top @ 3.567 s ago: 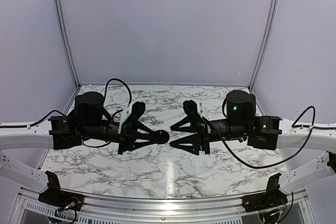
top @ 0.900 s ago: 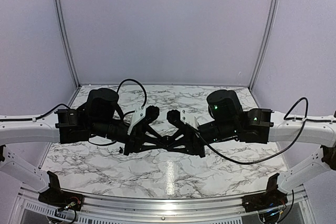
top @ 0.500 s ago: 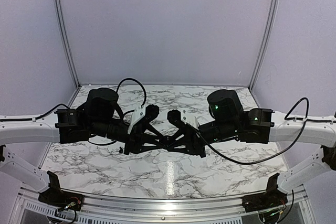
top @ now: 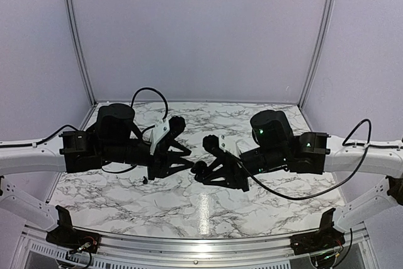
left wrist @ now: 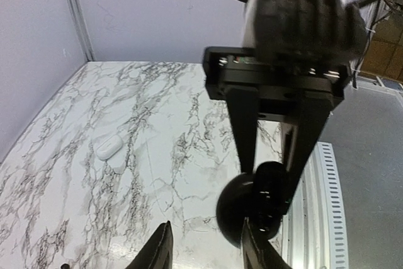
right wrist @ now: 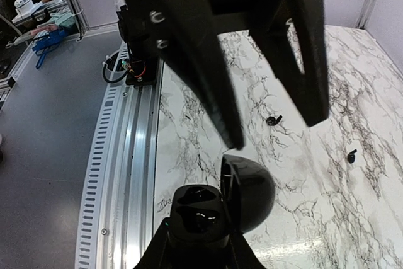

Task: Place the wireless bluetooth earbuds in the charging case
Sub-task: Open the charging case, then adjust the left earbud at the center of the board.

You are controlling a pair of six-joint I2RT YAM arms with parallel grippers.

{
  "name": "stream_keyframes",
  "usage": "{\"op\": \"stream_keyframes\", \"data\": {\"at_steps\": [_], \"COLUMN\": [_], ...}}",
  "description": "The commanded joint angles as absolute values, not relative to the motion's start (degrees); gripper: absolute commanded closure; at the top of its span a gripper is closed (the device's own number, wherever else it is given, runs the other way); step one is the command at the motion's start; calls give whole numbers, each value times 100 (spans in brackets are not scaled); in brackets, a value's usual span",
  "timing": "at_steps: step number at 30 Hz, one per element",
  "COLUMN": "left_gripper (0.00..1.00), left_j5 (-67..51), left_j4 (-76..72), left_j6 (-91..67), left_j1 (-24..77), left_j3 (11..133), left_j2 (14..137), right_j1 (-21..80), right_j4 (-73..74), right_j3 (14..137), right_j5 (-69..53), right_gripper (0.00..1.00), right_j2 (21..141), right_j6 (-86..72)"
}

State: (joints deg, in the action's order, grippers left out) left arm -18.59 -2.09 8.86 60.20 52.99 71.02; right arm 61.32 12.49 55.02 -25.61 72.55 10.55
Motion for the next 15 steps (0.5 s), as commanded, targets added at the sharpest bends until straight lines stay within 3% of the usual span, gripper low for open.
{"op": "stream_keyframes", "data": {"at_steps": [1,6,15], "left_gripper": [60,60,48], "left_j5": [-1315,-872,-280], "left_j4": [-583,-601,-893], "left_j6": [788,667,-186], "left_j1": [5968,5968,5435], "left_j3": [5217,5240,4825], "left_j2": [6939,6972,6728], "right_j1": [6205,6193,5354], "right_j4": [1140,841,-310], "right_j3": [5422,5254,4381], "right_j5": [-2829,-2882,-3420], "right_gripper": [100,100,100], "right_j2": [7075,6892,6424], "right_j6": [1055,890,48]}}
